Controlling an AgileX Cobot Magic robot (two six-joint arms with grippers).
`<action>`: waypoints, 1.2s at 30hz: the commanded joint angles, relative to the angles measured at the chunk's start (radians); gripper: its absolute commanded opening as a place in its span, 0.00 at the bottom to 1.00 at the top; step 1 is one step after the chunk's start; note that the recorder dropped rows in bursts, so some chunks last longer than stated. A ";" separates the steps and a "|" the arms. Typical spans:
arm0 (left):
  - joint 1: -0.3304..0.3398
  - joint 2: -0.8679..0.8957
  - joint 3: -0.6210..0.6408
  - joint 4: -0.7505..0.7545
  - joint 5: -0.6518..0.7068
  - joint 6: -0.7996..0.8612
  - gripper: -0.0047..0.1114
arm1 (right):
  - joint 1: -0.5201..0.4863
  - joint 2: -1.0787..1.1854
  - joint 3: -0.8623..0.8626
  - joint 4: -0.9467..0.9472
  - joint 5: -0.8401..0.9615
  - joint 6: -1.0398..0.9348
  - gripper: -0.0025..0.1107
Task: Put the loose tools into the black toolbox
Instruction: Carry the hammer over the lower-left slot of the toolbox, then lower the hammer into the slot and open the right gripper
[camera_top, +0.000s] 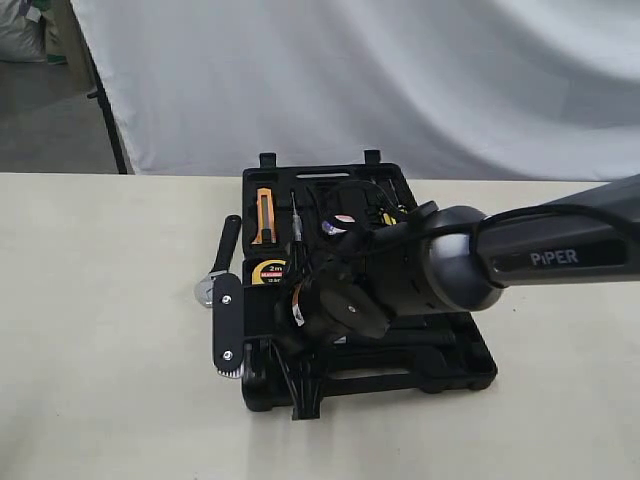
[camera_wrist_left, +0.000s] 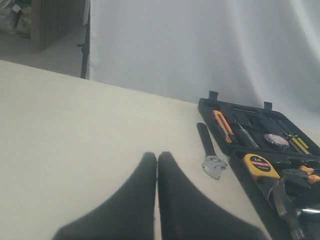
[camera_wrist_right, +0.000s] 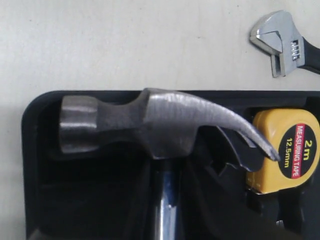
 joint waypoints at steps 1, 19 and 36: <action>0.025 -0.003 -0.003 0.004 -0.007 -0.005 0.05 | -0.007 0.002 0.000 -0.020 0.040 0.000 0.02; 0.025 -0.003 -0.003 0.004 -0.007 -0.005 0.05 | -0.007 -0.014 0.000 -0.066 0.095 0.008 0.62; 0.025 -0.003 -0.003 0.004 -0.007 -0.005 0.05 | -0.019 -0.127 0.000 -0.061 0.117 0.010 0.62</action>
